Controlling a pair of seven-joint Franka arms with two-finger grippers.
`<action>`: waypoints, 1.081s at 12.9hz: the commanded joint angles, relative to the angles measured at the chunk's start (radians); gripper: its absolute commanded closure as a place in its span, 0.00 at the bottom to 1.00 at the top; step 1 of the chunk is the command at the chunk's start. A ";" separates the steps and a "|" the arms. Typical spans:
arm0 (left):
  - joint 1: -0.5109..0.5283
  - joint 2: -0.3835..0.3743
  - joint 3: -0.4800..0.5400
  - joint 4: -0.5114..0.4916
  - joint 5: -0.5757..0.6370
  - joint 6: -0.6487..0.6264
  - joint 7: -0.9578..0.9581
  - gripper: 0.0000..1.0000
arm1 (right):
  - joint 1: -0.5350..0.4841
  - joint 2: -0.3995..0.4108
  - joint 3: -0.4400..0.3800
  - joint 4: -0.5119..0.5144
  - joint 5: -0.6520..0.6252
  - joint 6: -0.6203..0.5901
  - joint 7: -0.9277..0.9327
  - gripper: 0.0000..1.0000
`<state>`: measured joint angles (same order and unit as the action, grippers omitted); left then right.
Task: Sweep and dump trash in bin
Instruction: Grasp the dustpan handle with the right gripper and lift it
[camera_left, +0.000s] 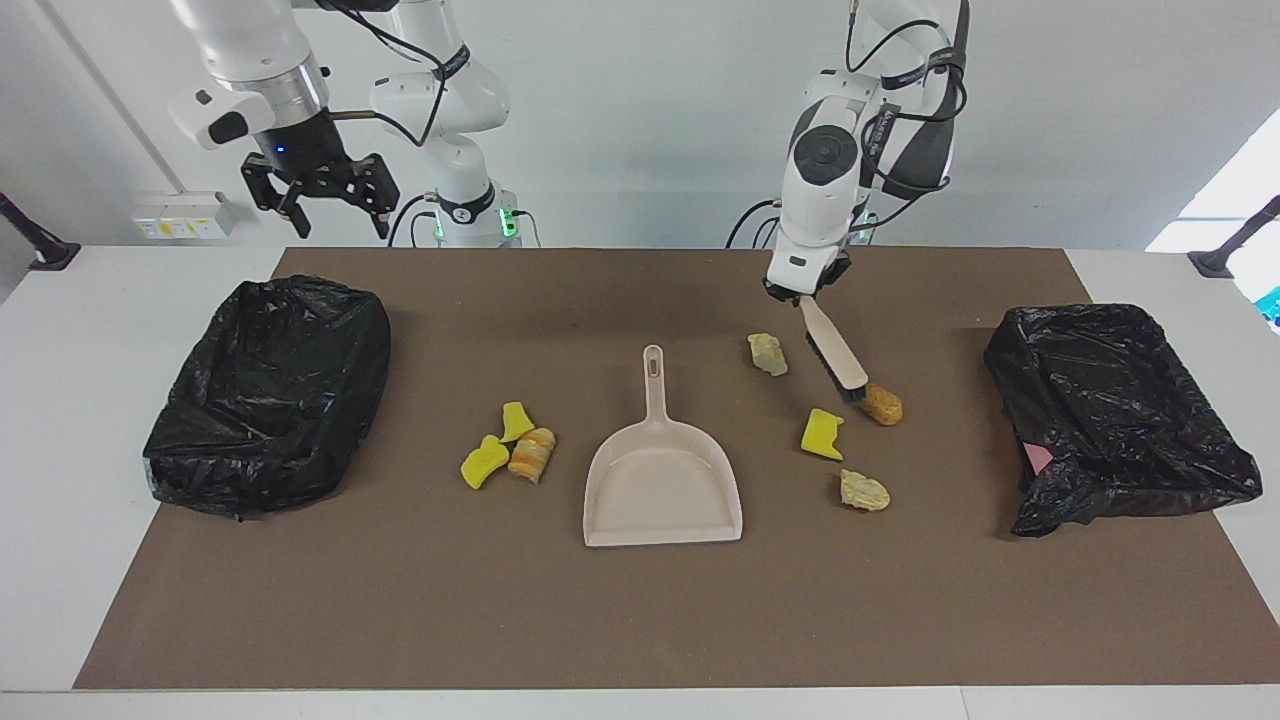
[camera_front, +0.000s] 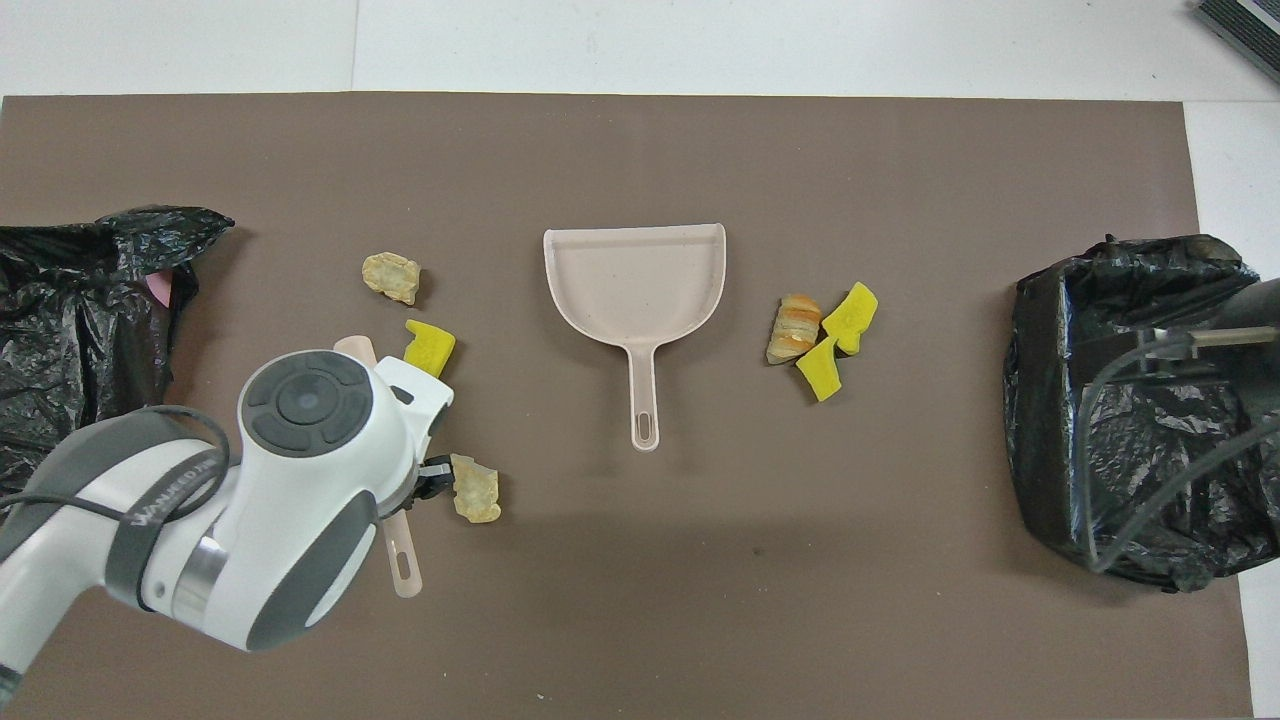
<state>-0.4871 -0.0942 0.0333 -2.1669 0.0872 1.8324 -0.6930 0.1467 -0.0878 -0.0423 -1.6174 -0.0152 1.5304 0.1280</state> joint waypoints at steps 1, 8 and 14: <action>0.126 0.019 -0.012 -0.001 0.037 0.092 0.183 1.00 | 0.114 0.142 0.015 0.111 0.012 0.028 0.158 0.00; 0.308 0.227 -0.012 0.126 0.037 0.330 0.582 1.00 | 0.343 0.476 0.019 0.203 0.104 0.364 0.504 0.00; 0.351 0.309 -0.015 0.173 0.023 0.366 0.992 1.00 | 0.415 0.541 0.028 0.013 0.120 0.497 0.398 0.00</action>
<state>-0.1369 0.2187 0.0327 -2.0038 0.1054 2.2060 0.2285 0.5702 0.4823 -0.0188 -1.5159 0.0731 1.9890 0.5961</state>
